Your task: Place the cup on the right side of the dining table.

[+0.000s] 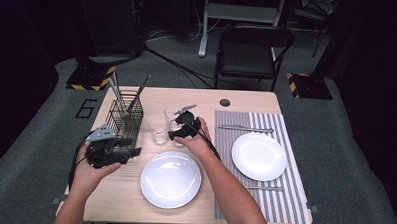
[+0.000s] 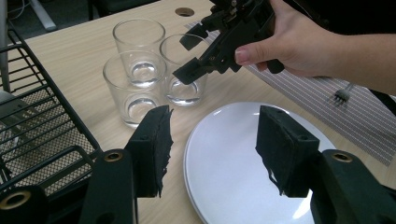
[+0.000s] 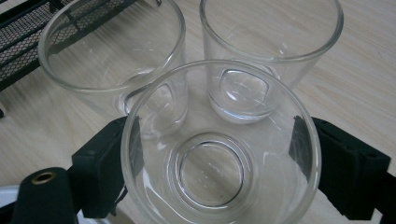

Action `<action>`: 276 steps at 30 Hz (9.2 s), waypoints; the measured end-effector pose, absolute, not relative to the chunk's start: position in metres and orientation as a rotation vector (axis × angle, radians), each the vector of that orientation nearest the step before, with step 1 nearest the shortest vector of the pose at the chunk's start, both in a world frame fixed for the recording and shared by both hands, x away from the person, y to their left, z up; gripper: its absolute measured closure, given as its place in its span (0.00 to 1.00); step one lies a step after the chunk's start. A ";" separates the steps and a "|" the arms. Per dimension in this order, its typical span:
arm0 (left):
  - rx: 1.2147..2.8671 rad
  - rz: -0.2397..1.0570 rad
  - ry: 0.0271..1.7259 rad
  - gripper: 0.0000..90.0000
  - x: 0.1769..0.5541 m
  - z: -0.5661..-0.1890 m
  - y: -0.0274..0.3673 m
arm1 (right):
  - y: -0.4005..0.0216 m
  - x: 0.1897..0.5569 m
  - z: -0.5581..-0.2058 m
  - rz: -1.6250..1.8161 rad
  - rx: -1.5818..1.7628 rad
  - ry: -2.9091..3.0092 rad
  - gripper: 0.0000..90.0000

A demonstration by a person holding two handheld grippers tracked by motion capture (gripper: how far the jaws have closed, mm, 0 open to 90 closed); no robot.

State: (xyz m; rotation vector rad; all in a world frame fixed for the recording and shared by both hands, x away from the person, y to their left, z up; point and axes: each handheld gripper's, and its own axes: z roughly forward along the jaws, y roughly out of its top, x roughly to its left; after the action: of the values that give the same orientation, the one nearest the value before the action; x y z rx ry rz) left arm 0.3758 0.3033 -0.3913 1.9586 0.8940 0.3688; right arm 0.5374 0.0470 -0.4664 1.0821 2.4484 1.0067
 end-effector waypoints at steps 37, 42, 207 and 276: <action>1.956 0.366 0.903 0.50 0.376 -0.392 0.305 | 0.044 0.538 -0.462 0.990 1.094 2.489 0.19; 1.957 0.364 0.906 0.50 0.377 -0.393 0.305 | 0.040 0.538 -0.457 0.997 1.096 2.483 0.19; 1.997 0.349 0.914 0.50 0.384 -0.402 0.298 | -0.114 0.541 -0.459 0.880 1.447 2.201 0.19; 1.974 0.346 0.914 0.50 0.390 -0.398 0.301 | -0.107 0.471 -0.395 1.086 1.238 2.233 0.18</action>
State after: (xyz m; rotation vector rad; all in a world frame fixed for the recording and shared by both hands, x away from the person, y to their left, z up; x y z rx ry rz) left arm 0.3903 0.3012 -0.3977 1.9742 0.9144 0.3456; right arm 0.4713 -0.1065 -0.3952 1.2378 2.2330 1.0858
